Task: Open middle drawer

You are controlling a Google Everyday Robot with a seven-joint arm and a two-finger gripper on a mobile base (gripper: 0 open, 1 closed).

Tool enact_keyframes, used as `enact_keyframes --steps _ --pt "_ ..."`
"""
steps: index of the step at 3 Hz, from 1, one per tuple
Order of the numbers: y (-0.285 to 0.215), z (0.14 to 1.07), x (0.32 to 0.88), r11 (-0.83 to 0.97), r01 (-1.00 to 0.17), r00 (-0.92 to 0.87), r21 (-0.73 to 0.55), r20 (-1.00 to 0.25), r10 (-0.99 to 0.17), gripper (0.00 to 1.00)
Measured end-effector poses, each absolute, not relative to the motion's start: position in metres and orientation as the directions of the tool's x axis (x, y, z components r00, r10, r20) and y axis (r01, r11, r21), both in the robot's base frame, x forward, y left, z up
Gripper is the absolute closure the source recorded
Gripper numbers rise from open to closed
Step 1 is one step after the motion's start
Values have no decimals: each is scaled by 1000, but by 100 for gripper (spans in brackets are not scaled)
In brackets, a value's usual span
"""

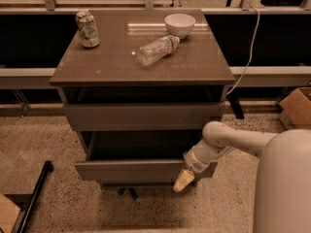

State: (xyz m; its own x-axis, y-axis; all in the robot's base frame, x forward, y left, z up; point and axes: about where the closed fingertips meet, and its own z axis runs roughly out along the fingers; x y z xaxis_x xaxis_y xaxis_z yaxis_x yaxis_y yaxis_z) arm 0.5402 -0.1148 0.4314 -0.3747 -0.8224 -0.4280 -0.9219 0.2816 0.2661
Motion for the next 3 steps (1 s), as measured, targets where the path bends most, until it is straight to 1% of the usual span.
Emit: enact_keyframes --steps 1,3 --pt "-115 440 519 271 -910 -382 313 -386 -840 50" --pt "-114 454 479 307 -877 -441 368 -367 -819 96"
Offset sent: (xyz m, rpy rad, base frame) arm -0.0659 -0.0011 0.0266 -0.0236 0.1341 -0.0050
